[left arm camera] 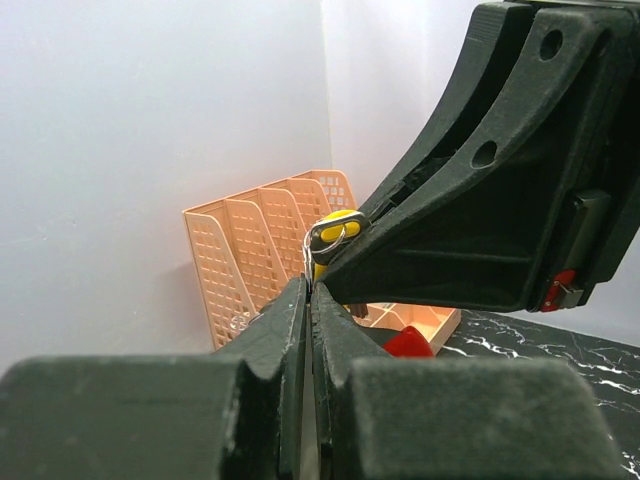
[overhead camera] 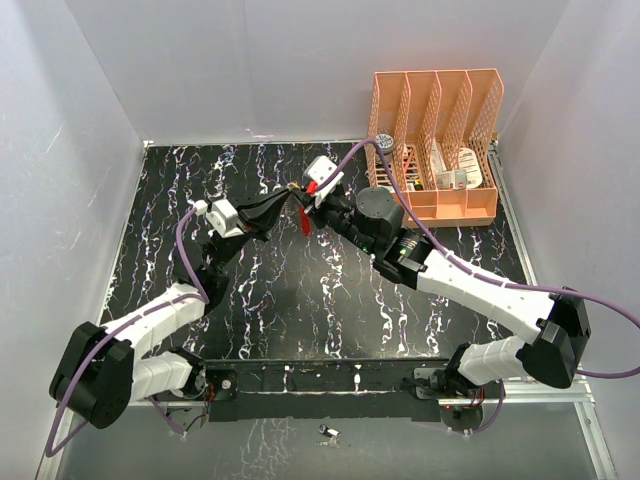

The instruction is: Remove the keys from the keyring

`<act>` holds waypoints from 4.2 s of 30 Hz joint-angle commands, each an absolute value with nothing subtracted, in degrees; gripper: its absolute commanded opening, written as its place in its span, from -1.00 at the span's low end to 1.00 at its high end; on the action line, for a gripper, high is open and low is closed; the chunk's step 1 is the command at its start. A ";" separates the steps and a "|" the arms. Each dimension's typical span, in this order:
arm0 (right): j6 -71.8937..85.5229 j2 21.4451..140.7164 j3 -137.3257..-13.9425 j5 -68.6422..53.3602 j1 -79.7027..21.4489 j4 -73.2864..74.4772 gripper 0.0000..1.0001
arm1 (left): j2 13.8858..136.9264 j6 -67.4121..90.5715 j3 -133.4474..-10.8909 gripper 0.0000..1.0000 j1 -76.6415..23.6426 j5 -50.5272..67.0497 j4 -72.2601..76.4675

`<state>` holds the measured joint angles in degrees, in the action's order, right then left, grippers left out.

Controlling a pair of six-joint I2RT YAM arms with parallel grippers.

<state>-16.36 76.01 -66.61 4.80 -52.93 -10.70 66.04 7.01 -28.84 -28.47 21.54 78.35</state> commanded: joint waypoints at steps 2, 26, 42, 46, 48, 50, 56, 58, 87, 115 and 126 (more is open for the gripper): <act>-16.39 74.66 -70.00 3.74 -53.95 -12.78 -1.00 | 63.16 3.76 -32.70 -1.00 -28.65 21.11 73.99; -32.17 82.48 -90.43 24.68 -61.09 12.45 -1.00 | 58.36 -6.93 -36.75 -1.00 -28.65 18.17 53.12; -34.02 86.03 -93.08 23.31 -64.68 13.62 -1.00 | 58.44 -7.62 -36.78 -1.00 -28.65 19.60 52.12; -33.56 87.79 -94.00 21.72 -64.77 15.34 -1.00 | 58.10 -7.43 -36.14 -1.00 -28.65 21.51 53.92; -33.32 88.72 -94.69 21.29 -64.78 16.73 -1.00 | 57.33 -8.07 -35.74 -1.00 -28.65 21.78 53.86; -33.31 89.18 -94.75 21.81 -64.78 16.98 -1.00 | 56.44 -8.42 -35.21 -1.00 -28.63 21.80 54.18; -33.45 87.66 -92.58 24.22 -64.77 12.61 -1.00 | 54.16 -8.41 -34.83 -1.00 -28.65 20.00 51.86; -33.83 87.06 -92.01 25.38 -64.78 11.26 -1.00 | 53.18 -8.60 -34.20 -0.97 -28.65 20.23 51.77; -35.46 79.60 -85.03 31.10 -64.78 1.14 -1.00 | 38.73 -14.87 -32.29 -0.64 -28.64 8.28 44.56; -33.99 76.26 -81.21 29.61 -64.74 -1.86 -1.00 | 52.73 -4.33 -45.35 -0.54 -28.54 22.39 47.99; -33.89 75.47 -80.51 29.49 -64.78 -2.37 -1.00 | 50.01 -4.76 -41.33 -0.51 -28.51 25.62 46.40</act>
